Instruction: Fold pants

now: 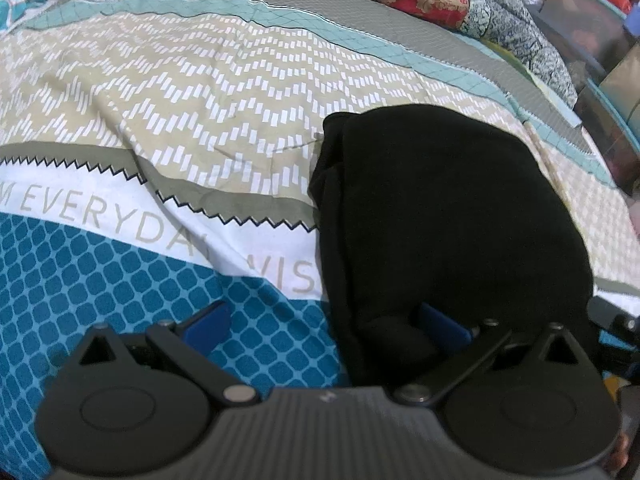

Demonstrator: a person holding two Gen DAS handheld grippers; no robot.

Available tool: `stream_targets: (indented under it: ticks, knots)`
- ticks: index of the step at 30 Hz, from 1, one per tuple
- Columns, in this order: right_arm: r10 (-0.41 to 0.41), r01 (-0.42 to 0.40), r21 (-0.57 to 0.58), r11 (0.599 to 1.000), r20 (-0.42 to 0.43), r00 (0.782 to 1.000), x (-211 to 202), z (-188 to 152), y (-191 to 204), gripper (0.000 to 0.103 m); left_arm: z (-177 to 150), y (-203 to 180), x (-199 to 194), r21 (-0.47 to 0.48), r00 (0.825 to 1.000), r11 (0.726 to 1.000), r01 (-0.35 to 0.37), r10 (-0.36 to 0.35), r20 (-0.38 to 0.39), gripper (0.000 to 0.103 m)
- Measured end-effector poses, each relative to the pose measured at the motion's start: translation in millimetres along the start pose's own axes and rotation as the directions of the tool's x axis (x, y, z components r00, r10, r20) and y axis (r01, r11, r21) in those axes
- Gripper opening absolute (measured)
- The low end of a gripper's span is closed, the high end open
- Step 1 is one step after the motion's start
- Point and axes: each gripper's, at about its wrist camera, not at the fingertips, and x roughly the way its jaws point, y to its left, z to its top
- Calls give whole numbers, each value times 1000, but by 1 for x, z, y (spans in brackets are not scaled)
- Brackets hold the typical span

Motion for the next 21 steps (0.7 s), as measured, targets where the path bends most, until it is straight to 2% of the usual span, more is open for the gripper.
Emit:
stream_targets:
  ticks: [5, 13, 21]
  knots:
    - [3, -3, 3, 1000, 7, 1000, -1, -2, 0, 103, -3, 5, -2, -10, 999, 1000, 27, -27, 22, 103]
    - [0, 0, 3, 1000, 10, 1000, -1, -3, 2, 103, -4, 0, -1, 3, 999, 1000, -5, 5, 36, 103]
    - [-2, 2, -3, 1000, 11, 1000, 0, -4, 2, 103, -2, 3, 0, -10, 1000, 1000, -3, 3, 29, 103]
